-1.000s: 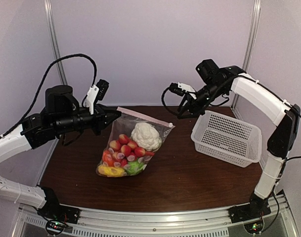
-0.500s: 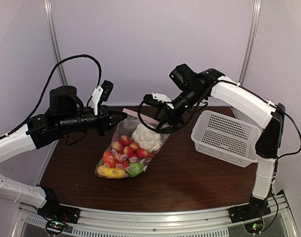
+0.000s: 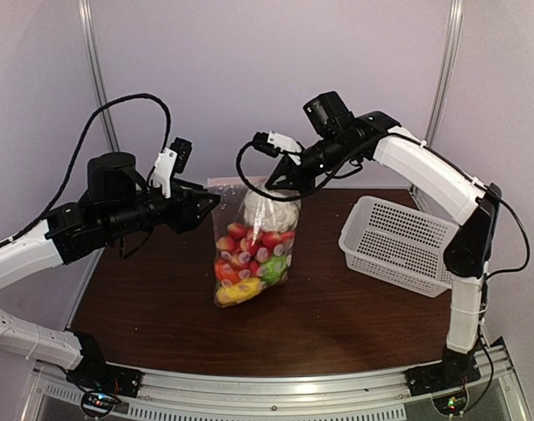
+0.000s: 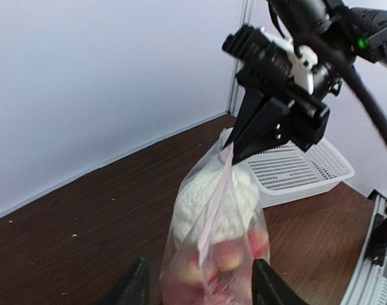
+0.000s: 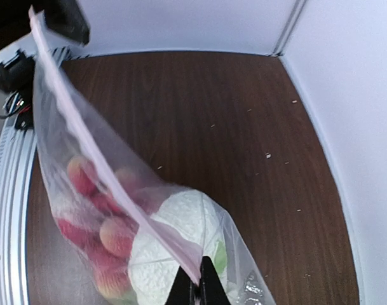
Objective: Place the food in the zip-top bag and seal the zipper
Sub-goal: Set the zipper food storage bag at the center of the board, then reset both arms
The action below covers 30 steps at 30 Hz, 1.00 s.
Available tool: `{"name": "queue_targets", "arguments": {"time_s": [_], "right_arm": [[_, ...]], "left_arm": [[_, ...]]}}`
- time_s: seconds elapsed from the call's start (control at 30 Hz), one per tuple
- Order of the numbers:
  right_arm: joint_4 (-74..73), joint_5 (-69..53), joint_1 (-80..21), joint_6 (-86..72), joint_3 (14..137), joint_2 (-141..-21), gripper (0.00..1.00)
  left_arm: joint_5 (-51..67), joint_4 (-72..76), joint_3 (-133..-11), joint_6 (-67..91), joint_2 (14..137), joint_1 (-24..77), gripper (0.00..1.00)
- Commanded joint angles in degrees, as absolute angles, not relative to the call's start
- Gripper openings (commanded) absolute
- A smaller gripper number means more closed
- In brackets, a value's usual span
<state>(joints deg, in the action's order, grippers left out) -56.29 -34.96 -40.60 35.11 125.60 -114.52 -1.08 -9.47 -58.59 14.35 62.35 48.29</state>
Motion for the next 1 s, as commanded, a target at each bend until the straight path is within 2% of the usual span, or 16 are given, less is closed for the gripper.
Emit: {"name": "queue_targets", "arguments": {"time_s": [0.0, 0.17, 0.23, 0.37, 0.43, 0.53, 0.63, 0.67, 0.7, 0.83, 0.97], "right_arm": [[-39.0, -27.7, -37.5, 24.1, 131.8, -113.1, 0.0], [-37.7, -26.5, -37.7, 22.5, 130.6, -110.9, 0.0], [-38.2, -27.5, -38.7, 22.7, 124.2, -108.0, 0.0], [-38.1, -28.0, -41.8, 26.8, 101.9, -96.1, 0.01], [-39.6, -29.5, -42.3, 29.1, 91.9, -90.1, 0.19], [-44.3, -28.1, -42.1, 32.6, 82.4, -82.0, 0.56], [-42.8, -23.5, -38.4, 32.1, 77.0, -74.2, 0.79], [-41.2, -22.7, -36.2, 30.8, 75.7, -71.6, 0.93], [-39.2, -22.1, -33.6, 29.0, 74.1, -69.3, 0.99], [-30.7, -17.1, -23.0, 16.5, 70.1, -62.1, 1.0], [-26.5, -1.6, -20.1, 7.0, 67.2, -57.6, 1.0]], "left_arm": [[-12.3, -10.7, -59.5, 16.6, 59.6, 47.7, 0.64], [-13.0, -12.0, -57.5, 17.6, 55.6, 47.7, 0.67], [-13.6, -12.5, -56.4, 17.6, 54.3, 47.7, 0.68], [-16.9, -15.4, -55.4, 19.0, 53.2, 47.7, 0.72], [-18.0, -17.0, -55.0, 19.4, 52.9, 47.6, 0.73], [-21.2, -19.5, -54.4, 19.4, 52.3, 47.6, 0.83], [-27.5, -21.1, -53.5, 19.1, 51.2, 47.5, 0.97], [-29.1, -21.4, -53.4, 18.9, 50.9, 47.4, 0.98], [-32.5, -21.8, -53.5, 18.7, 50.8, 47.4, 0.98], [-43.6, -23.5, -55.2, 18.0, 50.4, 47.0, 0.98], [-47.8, -25.3, -59.1, 15.1, 50.5, 46.1, 0.98]]}}
